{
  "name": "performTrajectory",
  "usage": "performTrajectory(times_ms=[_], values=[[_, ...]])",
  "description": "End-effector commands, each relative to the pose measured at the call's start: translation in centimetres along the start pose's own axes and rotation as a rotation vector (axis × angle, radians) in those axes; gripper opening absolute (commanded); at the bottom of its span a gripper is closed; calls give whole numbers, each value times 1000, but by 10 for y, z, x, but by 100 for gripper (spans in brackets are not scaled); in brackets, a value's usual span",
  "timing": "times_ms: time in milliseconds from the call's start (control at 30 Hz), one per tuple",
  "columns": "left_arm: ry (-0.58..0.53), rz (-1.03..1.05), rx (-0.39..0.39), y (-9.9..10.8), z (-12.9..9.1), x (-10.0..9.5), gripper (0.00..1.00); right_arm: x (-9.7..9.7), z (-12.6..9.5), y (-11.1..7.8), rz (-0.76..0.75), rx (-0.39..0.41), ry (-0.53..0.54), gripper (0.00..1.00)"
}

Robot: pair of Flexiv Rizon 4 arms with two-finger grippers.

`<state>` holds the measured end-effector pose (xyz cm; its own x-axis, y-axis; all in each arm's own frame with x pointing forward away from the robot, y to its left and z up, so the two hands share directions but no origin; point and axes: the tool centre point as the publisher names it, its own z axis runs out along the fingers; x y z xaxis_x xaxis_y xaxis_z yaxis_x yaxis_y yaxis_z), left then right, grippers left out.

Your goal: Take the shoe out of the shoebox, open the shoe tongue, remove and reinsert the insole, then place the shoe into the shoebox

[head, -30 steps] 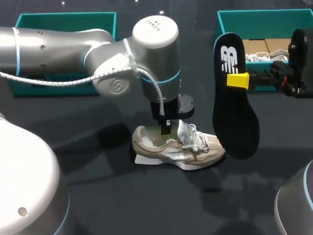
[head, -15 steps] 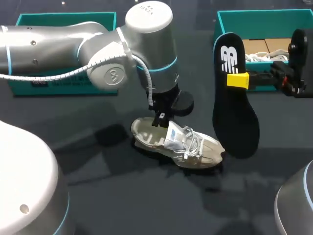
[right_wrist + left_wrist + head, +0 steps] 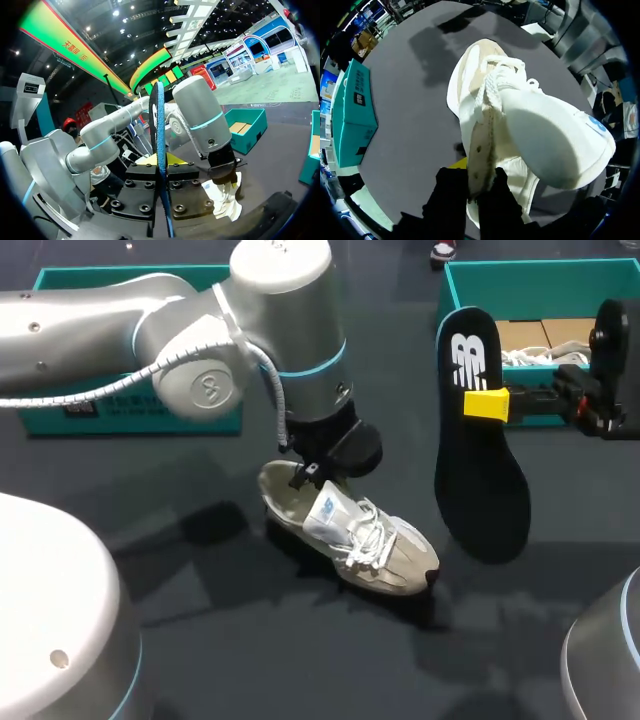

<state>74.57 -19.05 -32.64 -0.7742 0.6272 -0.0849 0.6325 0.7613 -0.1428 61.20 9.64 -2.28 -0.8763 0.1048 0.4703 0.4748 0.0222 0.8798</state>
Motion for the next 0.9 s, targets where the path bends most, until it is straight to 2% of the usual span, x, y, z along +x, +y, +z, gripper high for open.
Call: performTrajectory(times_ms=[33,100,167,533,667,767,900], values=[[5,271,71,5,-18,-1,0,4,-1,-3,1,-4,-8,0],[1,445,85,2,-27,1,0,4,-1,-3,1,-4,-8,0],[4,554,41,1,-30,1,0,4,-1,-3,1,-4,-8,0],[4,554,41,1,-30,1,0,4,-1,-3,1,-4,-8,0],[-3,741,91,5,-29,-3,0,4,-1,-3,1,-4,-8,0],[11,776,121,6,-26,-5,0,4,-1,-3,1,-4,-8,0],[17,806,119,-1,-20,-4,0,4,-1,-3,1,-4,-8,0]])
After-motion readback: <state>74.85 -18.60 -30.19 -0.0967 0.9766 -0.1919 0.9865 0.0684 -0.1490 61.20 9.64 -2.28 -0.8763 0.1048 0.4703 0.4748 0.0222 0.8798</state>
